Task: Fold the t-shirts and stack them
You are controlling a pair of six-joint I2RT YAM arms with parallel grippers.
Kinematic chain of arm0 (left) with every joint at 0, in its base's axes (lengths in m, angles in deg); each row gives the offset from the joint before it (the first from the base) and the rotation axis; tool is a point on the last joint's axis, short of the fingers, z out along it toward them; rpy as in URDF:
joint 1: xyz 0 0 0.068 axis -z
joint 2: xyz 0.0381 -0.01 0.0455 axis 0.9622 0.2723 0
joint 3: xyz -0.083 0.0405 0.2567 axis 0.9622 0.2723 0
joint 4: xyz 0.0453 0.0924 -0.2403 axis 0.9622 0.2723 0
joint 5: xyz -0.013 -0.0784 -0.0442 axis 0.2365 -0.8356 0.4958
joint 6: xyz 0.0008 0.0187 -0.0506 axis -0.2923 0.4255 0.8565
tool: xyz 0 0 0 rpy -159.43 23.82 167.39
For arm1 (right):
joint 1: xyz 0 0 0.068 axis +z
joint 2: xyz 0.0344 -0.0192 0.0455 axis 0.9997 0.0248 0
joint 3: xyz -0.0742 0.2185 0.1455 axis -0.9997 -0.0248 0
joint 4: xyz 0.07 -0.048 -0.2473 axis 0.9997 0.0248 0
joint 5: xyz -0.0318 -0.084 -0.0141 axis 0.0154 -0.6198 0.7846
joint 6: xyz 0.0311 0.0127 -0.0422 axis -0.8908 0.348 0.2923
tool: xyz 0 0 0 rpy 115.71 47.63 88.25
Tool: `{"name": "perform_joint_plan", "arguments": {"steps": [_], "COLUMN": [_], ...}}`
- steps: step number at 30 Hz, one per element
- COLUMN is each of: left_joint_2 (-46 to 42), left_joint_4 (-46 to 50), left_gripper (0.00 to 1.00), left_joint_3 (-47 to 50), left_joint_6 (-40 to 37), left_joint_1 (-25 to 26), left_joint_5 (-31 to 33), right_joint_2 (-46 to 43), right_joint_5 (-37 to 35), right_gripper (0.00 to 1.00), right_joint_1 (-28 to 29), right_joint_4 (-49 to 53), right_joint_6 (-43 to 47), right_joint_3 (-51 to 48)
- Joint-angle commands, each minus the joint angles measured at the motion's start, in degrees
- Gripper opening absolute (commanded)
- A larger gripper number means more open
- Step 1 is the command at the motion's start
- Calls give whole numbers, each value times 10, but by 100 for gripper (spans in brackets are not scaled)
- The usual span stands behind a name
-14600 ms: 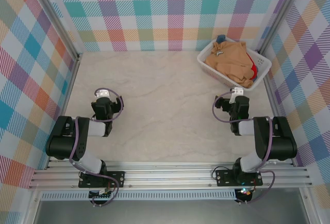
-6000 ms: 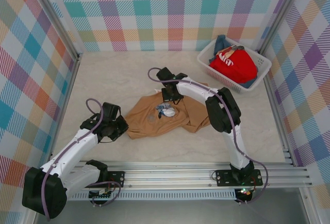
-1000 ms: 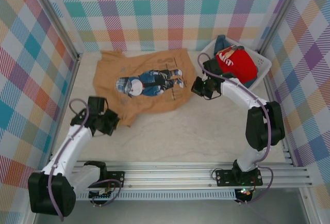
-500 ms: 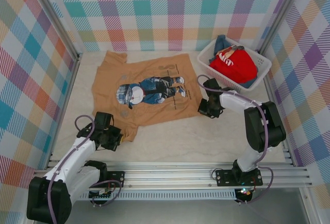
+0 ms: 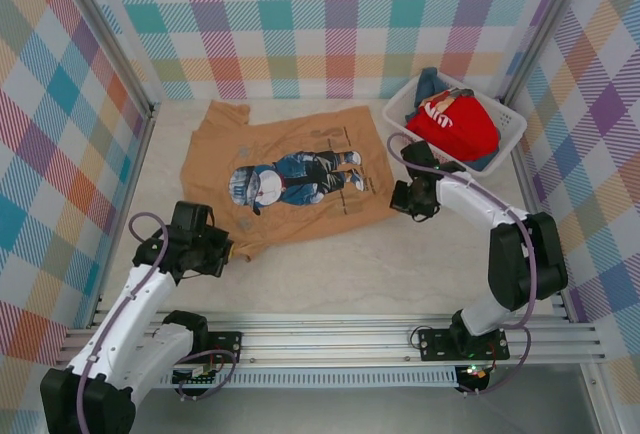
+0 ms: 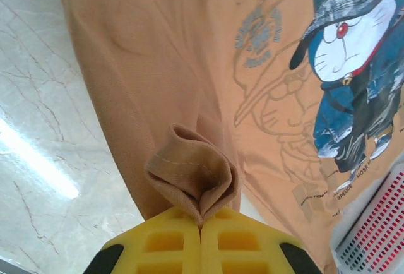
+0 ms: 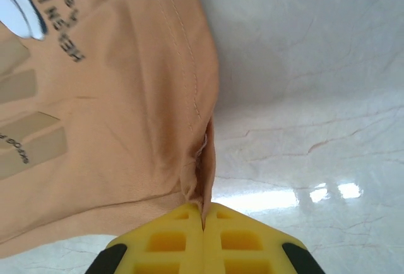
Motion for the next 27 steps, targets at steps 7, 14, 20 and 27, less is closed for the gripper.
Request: {"name": "perform_joint_plan", "arguments": {"steps": [7, 14, 20, 27], "left_joint_2": [-21, 29, 139, 273], "left_joint_4": [56, 142, 112, 26], "left_gripper": [0, 54, 49, 28], "left_joint_3": [50, -39, -117, -88], "left_joint_6": [0, -98, -155, -182], "left_joint_1": [34, 36, -1, -84], "left_joint_5": [-30, 25, 36, 39], "right_joint_2": [29, 13, -86, -53], "right_joint_5": [-15, -49, -31, 64], "right_gripper": [0, 30, 37, 29], "right_joint_1": [-15, -21, -17, -4], "right_joint_4": [28, 35, -3, -67], "right_joint_6": [26, -6, -13, 5], "right_joint_3": [-5, -43, -68, -69]}}
